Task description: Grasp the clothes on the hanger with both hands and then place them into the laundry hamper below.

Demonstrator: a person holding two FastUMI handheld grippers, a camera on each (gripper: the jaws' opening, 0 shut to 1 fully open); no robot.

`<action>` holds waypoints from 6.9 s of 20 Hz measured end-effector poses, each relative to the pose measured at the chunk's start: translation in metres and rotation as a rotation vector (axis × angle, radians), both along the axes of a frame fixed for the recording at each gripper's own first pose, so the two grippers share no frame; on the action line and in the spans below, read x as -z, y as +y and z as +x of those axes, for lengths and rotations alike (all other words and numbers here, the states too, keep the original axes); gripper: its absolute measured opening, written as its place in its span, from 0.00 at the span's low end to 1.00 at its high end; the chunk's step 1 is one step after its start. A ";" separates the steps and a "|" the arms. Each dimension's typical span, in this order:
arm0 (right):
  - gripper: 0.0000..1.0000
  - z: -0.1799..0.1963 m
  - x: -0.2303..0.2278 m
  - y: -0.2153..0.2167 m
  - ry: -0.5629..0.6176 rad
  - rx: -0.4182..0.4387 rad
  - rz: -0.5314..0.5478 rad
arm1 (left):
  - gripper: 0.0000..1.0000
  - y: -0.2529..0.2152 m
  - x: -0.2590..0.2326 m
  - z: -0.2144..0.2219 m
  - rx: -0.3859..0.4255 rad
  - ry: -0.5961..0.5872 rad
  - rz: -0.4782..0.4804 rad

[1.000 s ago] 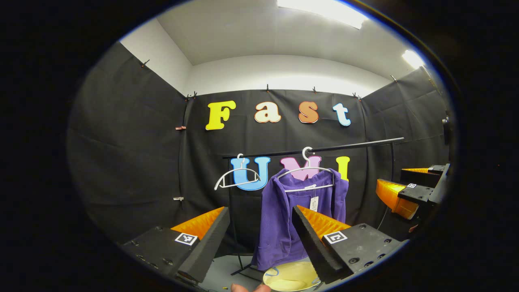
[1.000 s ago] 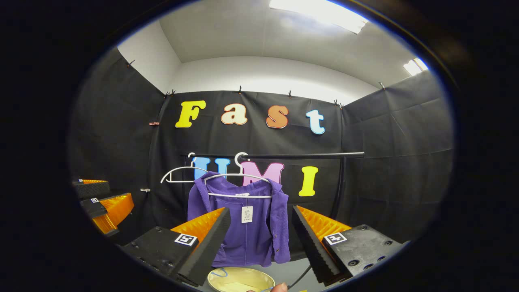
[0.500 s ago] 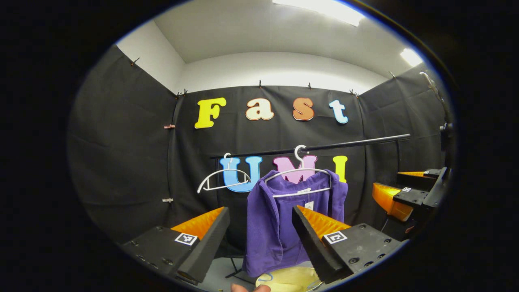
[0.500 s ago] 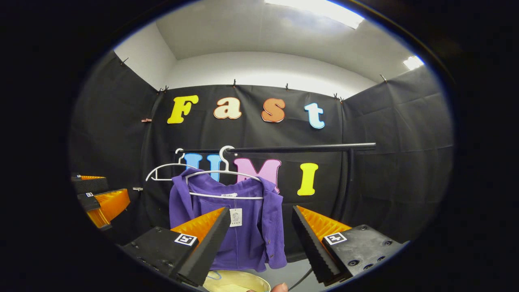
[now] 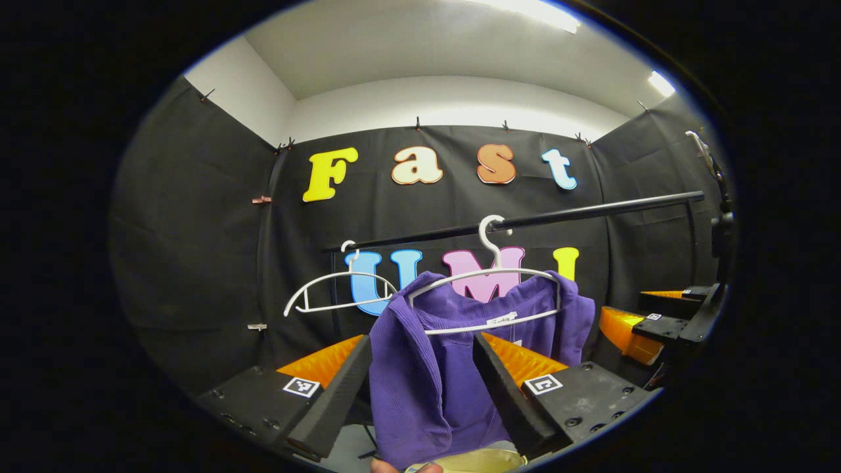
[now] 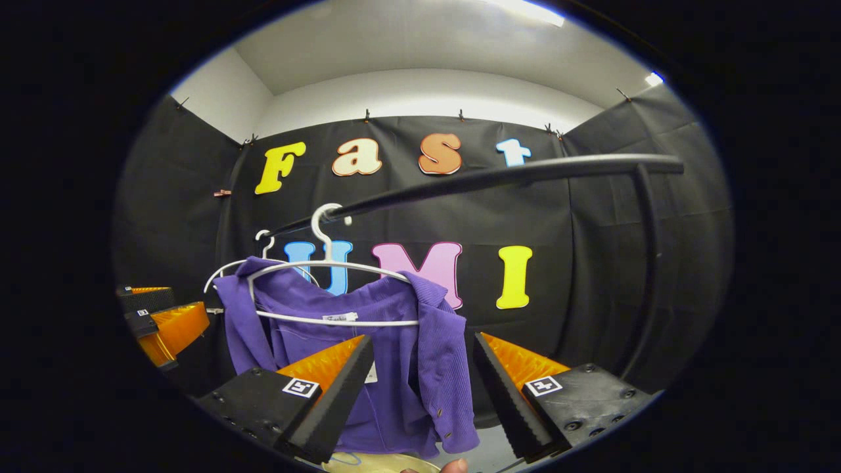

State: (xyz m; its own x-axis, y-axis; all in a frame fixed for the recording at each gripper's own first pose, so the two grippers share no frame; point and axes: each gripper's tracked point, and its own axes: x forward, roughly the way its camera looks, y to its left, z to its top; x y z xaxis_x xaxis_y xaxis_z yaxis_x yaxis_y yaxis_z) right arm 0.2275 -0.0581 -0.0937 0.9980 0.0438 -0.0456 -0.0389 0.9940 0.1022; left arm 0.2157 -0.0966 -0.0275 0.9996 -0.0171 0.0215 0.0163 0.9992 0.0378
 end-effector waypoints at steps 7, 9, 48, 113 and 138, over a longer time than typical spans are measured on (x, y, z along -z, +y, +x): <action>0.98 0.069 0.045 -0.018 0.014 0.009 0.005 | 0.96 -0.011 0.038 0.061 -0.040 0.026 0.034; 0.98 0.081 0.049 -0.019 -0.008 0.007 -0.003 | 0.95 -0.004 0.044 0.073 -0.075 0.038 0.009; 0.05 0.202 0.048 -0.088 0.006 -0.006 0.397 | 0.05 0.047 0.019 0.126 -0.139 0.074 0.098; 1.00 -0.089 0.420 0.062 0.953 -0.312 -0.092 | 0.94 -0.041 0.444 -0.043 0.243 0.977 0.018; 0.98 -0.091 0.168 0.063 0.506 -0.071 -0.051 | 0.95 0.003 0.214 -0.079 0.230 0.570 -0.112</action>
State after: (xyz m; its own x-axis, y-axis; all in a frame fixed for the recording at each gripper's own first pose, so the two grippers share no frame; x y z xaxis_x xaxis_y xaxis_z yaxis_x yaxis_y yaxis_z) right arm 0.1365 0.0053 -0.2618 0.8451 0.0957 -0.5259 -0.0644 0.9949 0.0776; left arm 0.1368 -0.0936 -0.2416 0.8255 -0.2615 -0.5002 0.2181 0.9651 -0.1447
